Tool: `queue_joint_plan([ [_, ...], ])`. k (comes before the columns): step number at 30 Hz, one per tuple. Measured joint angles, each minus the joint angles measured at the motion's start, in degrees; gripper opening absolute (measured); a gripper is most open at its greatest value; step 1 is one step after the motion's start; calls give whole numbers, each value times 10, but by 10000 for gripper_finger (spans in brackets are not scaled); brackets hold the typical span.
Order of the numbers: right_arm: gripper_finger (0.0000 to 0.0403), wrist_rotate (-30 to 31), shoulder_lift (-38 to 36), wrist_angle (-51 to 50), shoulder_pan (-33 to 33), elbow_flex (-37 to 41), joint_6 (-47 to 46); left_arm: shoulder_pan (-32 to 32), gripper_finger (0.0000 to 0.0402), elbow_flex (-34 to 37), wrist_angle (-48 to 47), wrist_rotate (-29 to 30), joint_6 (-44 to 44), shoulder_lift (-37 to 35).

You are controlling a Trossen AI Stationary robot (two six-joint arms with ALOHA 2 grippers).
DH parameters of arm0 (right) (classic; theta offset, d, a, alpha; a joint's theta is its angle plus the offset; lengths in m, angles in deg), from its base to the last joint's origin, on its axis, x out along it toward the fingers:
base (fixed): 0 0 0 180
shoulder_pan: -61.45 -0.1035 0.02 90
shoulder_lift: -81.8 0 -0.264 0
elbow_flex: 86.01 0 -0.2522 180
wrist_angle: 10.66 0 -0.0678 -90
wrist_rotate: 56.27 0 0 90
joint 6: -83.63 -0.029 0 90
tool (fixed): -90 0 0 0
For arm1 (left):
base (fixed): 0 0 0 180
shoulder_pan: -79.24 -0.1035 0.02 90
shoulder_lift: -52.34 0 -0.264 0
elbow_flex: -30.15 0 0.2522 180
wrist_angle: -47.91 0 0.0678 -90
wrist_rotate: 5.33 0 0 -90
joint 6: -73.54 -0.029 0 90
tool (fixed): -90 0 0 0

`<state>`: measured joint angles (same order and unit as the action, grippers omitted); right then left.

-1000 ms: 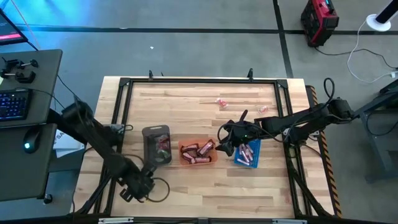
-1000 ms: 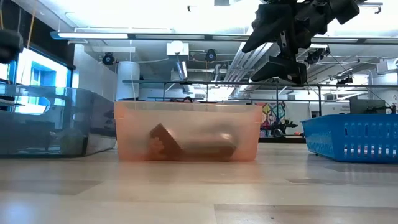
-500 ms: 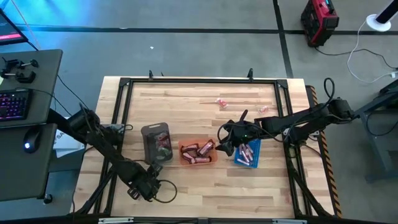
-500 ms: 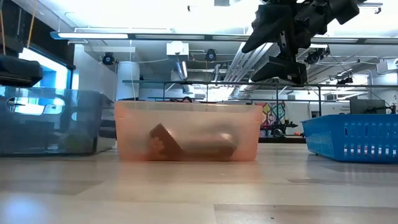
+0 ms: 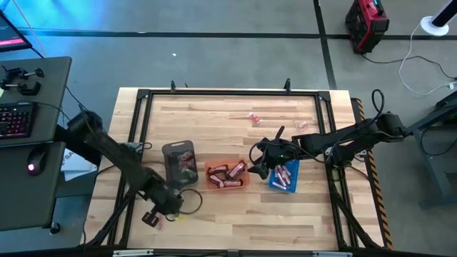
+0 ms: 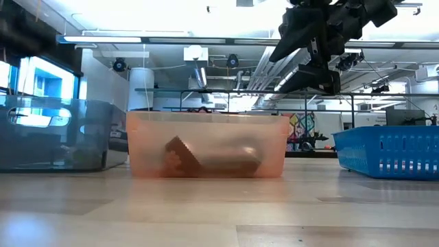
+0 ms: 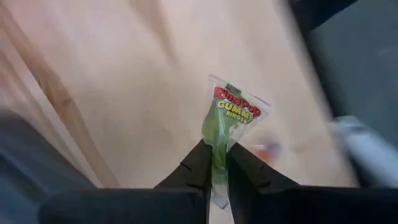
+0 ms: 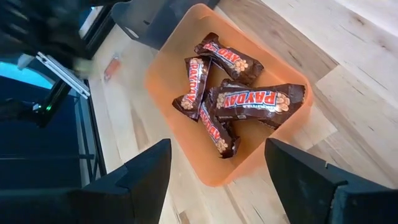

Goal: Sort candy by brand, put in halloween buckets
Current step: Put the green gummy into the black bin

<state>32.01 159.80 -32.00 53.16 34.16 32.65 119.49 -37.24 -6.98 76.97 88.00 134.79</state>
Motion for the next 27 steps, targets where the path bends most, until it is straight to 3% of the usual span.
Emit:
queue_joint_plan([
  [4,252,0,0,-4,0,0,5,-24,5,-42,-31,13,4,-91],
  [9,252,2,0,-4,5,0,15,-91,8,-90,-42,253,4,-177],
  [11,252,2,0,-3,9,0,13,-133,9,-93,-64,297,20,-198],
  [13,252,2,0,-3,12,0,1,-175,9,-85,-104,285,62,-207],
  [16,252,2,0,19,17,0,-15,-218,9,-53,-161,216,102,-208],
  [21,252,2,0,80,19,-4,-23,-236,14,27,-157,168,147,-207],
  [27,252,30,0,56,20,-70,-5,-279,79,65,-151,143,195,-205],
])
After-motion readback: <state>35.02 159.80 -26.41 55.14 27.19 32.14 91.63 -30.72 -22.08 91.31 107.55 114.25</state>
